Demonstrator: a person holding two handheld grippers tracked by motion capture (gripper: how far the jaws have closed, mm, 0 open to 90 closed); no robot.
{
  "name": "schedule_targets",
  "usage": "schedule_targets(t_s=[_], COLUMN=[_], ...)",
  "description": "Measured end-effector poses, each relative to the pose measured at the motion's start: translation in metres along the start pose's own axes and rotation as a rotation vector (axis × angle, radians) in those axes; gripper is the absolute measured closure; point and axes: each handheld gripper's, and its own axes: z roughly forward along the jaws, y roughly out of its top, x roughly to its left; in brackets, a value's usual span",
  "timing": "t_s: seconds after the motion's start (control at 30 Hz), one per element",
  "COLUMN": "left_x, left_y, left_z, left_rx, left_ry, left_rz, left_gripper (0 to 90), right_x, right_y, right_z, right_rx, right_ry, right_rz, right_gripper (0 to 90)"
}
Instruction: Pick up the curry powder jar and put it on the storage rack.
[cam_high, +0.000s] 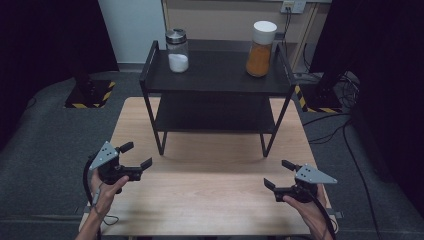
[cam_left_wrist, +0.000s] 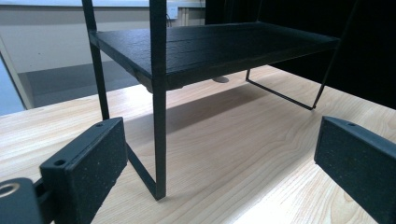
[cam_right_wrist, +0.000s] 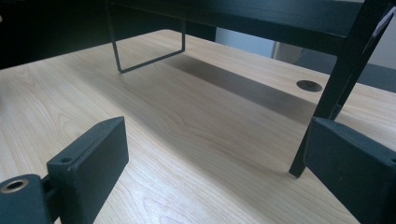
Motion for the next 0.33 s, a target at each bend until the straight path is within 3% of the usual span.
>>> schedule_targets(t_s=[0.17, 0.33], left_x=[0.0002, 0.0036], left_y=[-0.0019, -0.0052], left_z=[-0.0028, -0.0047], left_rx=[-0.012, -0.029], left_ry=[0.021, 0.037], left_rz=[-0.013, -0.052], left_gripper=[1.1, 0.9], right_x=[0.001, 0.0011], right_y=[0.0005, 0.0005], right_z=[0.0007, 0.001], right_rx=[0.001, 0.001], right_ry=[0.004, 0.009], right_rz=[-0.01, -0.014], right_gripper=[6.9, 6.8])
